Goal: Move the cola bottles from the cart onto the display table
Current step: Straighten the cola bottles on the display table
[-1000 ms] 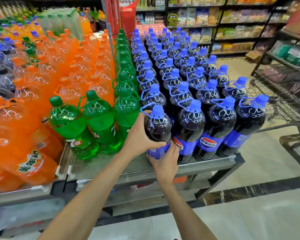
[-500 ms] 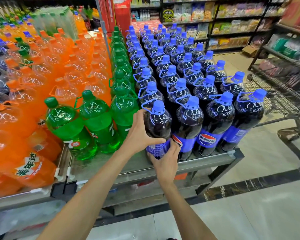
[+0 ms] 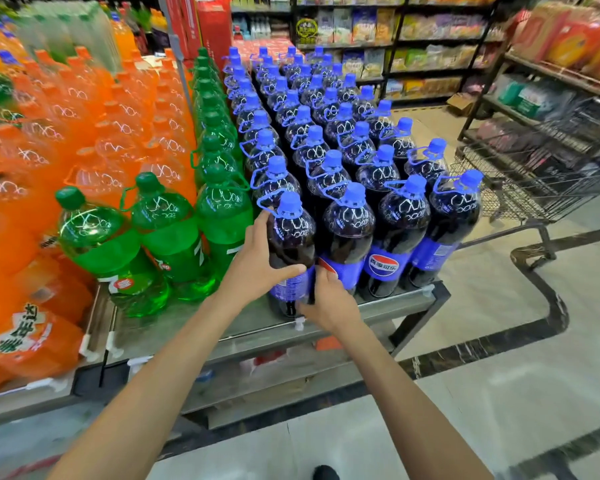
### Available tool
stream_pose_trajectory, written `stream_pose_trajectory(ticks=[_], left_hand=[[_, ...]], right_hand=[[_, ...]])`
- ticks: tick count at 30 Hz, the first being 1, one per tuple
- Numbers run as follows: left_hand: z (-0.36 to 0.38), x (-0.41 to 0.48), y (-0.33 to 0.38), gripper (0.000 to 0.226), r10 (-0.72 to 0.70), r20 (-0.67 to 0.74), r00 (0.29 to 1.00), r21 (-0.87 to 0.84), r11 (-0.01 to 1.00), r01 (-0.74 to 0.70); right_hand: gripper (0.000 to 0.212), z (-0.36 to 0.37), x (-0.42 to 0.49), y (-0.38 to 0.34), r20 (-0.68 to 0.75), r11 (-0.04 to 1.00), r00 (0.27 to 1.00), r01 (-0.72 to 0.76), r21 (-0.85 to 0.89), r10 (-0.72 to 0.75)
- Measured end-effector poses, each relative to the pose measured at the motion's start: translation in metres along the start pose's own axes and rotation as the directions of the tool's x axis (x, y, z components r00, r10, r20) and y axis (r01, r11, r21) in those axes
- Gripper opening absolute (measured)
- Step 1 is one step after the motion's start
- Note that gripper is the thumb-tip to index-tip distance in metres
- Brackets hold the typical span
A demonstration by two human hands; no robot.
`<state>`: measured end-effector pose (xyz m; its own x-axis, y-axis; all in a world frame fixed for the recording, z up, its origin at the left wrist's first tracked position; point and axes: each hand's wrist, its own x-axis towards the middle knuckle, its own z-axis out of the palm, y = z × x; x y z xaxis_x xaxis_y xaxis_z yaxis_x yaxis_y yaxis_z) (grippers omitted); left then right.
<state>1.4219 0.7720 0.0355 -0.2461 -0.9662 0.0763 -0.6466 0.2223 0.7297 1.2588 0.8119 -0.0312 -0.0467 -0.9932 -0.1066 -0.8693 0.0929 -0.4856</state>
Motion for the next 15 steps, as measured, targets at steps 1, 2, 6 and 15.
stream_pose_trajectory(ticks=[1,2,6,15], left_hand=[[-0.002,-0.001,0.002,0.119,-0.005,0.015,1.000,0.030,1.000,0.004],[-0.006,-0.003,0.004,0.117,-0.005,0.025,1.000,0.086,0.996,0.002],[-0.024,-0.008,0.016,0.103,-0.010,0.063,0.998,0.321,0.947,-0.011],[-0.058,-0.014,0.063,0.062,-0.034,0.033,0.999,0.640,0.768,0.005]], right_hand=[[0.070,-0.010,0.002,0.001,0.060,0.998,0.998,0.006,-0.062,-0.002],[0.069,-0.020,0.003,0.001,0.111,0.993,0.994,0.021,-0.116,-0.008],[0.066,-0.062,0.006,-0.004,0.238,0.955,0.967,0.148,-0.256,-0.086],[0.069,-0.148,-0.005,-0.020,0.331,0.861,0.906,0.376,-0.343,-0.263]])
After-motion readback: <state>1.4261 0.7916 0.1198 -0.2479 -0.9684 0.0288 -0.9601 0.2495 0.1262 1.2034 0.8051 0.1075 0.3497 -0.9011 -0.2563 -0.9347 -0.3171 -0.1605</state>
